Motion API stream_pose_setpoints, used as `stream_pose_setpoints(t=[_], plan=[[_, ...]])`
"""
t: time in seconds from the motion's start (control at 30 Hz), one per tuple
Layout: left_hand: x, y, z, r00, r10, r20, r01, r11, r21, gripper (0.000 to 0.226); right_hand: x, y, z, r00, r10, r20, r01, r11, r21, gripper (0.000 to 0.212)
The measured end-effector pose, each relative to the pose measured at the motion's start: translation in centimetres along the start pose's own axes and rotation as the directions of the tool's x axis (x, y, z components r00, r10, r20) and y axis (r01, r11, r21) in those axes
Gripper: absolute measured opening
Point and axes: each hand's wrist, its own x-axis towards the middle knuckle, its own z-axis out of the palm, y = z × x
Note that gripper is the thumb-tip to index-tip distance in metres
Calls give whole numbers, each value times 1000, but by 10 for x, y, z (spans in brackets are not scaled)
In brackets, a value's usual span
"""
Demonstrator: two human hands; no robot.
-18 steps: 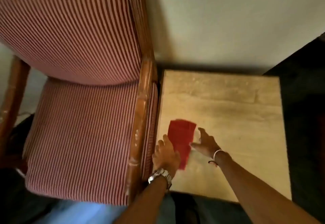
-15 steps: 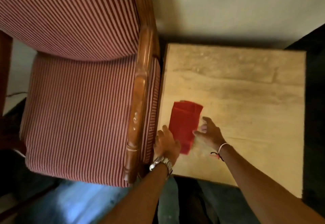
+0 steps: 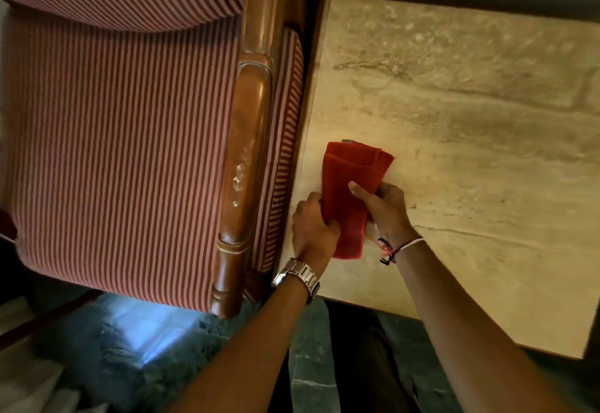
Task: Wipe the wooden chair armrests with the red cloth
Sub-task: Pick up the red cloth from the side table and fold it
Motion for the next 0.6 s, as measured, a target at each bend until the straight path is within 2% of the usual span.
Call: stream_pose_setpoints(t=[0.07, 0.2, 0.37, 0.43, 0.5, 0.57, 0.6], plan=[[-13, 8, -15, 999, 37, -19, -38, 999, -14, 48, -12, -13, 0, 1000, -5, 7, 5, 999, 50, 31], [-51, 25, -63, 981, 144, -133, -153, 987, -56, 44, -54, -52, 1, 981, -177, 82, 164, 976, 146, 16], [-87, 19, -146, 926, 217, -310, -270, 953, -139, 44, -105, -99, 31, 885, -404, 232, 346, 903, 254, 18], [-81, -1, -173, 932, 177, -317, -236, 959, -159, 44, -109, -102, 62, 880, -408, 243, 376, 911, 166, 23], [-67, -21, -181, 963, 94, -253, -140, 976, -169, 46, -109, -97, 91, 890, -401, 215, 419, 907, -45, 31], [-57, -40, -184, 987, 49, -155, -77, 981, -177, 52, -112, -84, 115, 920, -377, 110, 392, 872, -291, 48], [-52, -49, -187, 992, 56, -116, -78, 979, -189, 59, -114, -78, 121, 909, -416, 19, 392, 838, -381, 59]])
